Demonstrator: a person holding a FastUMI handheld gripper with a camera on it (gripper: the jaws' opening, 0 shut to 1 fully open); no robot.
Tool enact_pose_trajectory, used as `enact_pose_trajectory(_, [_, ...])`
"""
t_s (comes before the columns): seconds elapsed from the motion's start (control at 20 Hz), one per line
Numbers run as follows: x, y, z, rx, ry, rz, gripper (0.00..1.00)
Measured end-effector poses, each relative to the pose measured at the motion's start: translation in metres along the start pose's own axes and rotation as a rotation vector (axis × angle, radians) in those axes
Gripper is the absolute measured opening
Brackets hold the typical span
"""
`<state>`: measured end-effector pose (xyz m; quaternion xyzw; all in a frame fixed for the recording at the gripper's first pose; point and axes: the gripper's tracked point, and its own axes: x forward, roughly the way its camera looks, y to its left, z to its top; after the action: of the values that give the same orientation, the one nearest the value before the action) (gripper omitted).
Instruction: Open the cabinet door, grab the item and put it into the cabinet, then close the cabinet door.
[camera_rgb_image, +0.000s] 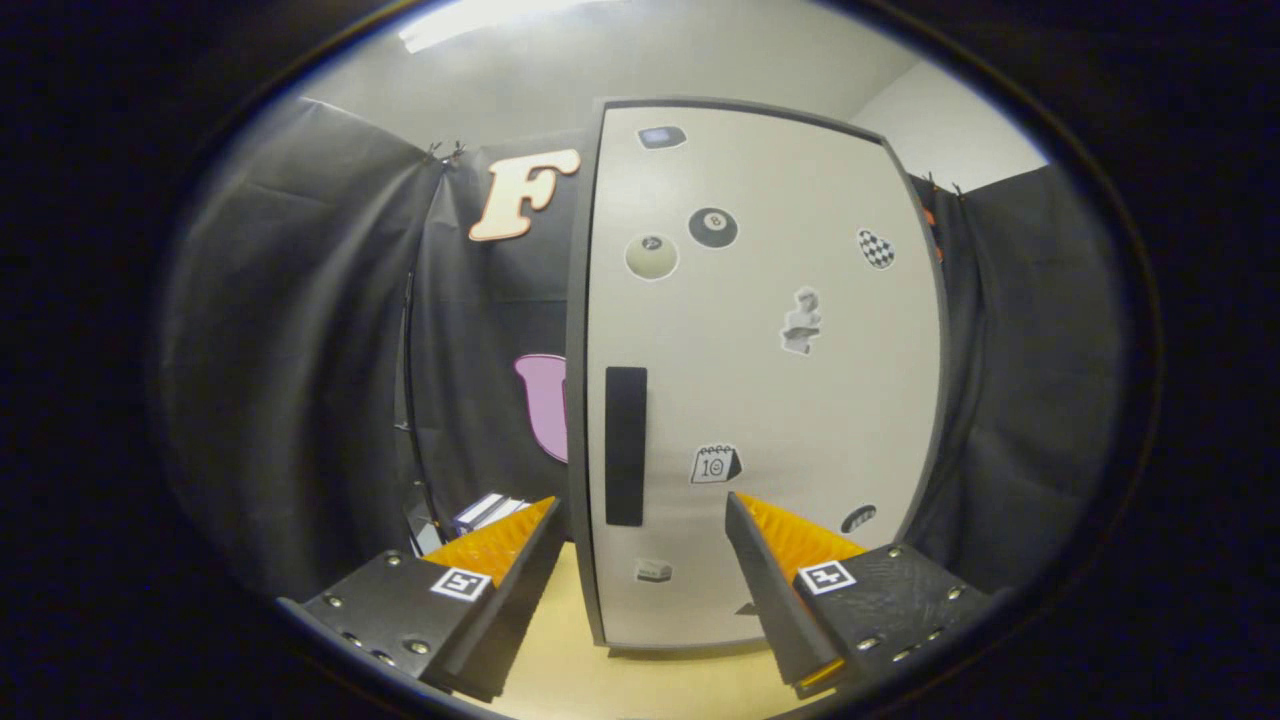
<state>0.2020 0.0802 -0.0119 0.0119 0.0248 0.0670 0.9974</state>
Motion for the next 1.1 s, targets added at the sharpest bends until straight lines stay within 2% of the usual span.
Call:
enact_pose_trajectory(0.45, [0.069, 0.012, -0.01, 0.0, 0.0, 0.008, 0.95])
enact_pose_trajectory(0.5, [0.074, 0.013, -0.011, 0.002, 0.002, 0.007, 0.88])
enact_pose_trajectory(0.6, [0.083, 0.014, -0.013, 0.006, 0.007, 0.01, 0.87])
enact_pose_trajectory(0.75, [0.088, 0.015, -0.015, 0.001, 0.004, 0.005, 0.59])
enact_pose_trajectory(0.85, [0.09, 0.014, -0.017, -0.001, 0.01, -0.001, 0.59])
enact_pose_trajectory(0.95, [0.089, 0.015, -0.015, 0.005, 0.003, -0.005, 0.33])
enact_pose_trajectory(1.05, [0.09, 0.016, -0.013, 0.006, -0.002, -0.003, 0.34])
enact_pose_trajectory(1.1, [0.089, 0.016, -0.016, 0.02, -0.002, -0.01, 0.32])
